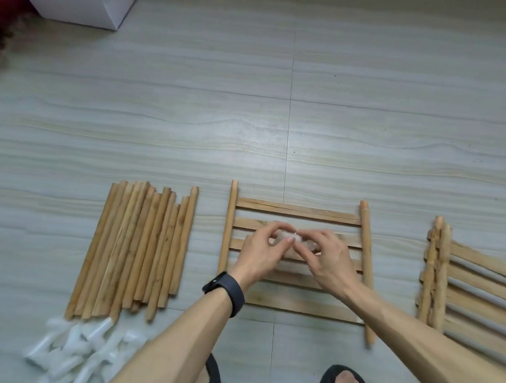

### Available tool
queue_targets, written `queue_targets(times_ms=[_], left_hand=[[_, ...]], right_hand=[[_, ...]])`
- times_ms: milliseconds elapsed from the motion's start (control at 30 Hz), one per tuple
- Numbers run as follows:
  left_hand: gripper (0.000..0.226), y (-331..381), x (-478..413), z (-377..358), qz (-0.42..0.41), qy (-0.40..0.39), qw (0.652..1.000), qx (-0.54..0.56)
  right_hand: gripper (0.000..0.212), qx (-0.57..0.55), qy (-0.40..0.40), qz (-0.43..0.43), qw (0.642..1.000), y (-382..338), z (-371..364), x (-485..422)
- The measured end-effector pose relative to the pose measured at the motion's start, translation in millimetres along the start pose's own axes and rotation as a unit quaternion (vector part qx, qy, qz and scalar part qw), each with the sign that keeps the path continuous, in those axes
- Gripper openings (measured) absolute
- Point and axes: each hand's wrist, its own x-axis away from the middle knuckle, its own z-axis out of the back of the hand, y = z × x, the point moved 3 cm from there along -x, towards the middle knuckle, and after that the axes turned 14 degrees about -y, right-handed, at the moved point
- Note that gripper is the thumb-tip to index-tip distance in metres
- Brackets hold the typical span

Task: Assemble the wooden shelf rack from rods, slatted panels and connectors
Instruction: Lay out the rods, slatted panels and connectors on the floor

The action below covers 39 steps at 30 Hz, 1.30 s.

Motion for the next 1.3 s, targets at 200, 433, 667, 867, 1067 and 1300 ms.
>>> queue_targets(times_ms=[200, 433, 667, 867, 1067, 1300], left_hand=[[0.017, -51, 137, 83, 0.048, 0.202, 0.977, 0.049], [0.02, -131, 303, 170, 0.202, 0.432, 0.879, -0.026], [0.032, -191, 342, 205, 0.294, 0.423, 0.857, -0.029], [0.042, -209, 328, 194, 0.351, 0.323, 0.879, -0.014], [0.063, -209, 325, 171, 0.363, 0.285, 0.887, -0.012], [0.061, -200, 329, 172, 0.369, 0.259, 0.889, -0.079]], right_hand=[[0.016, 0.028, -0.149, 0.035, 0.988, -76, -29, 7], [0.032, 0.097, -0.331, 0.041, 0.938, -177, -115, 20], [0.008, -0.229, -0.32, -0.188, 0.9, -190, -230, 54], [0.045, -0.219, -0.357, -0.18, 0.89, -179, -278, 68], [0.06, -0.26, -0.4, -0.183, 0.859, -199, -302, 88], [0.068, -0.219, -0.444, -0.128, 0.859, -206, -314, 87]])
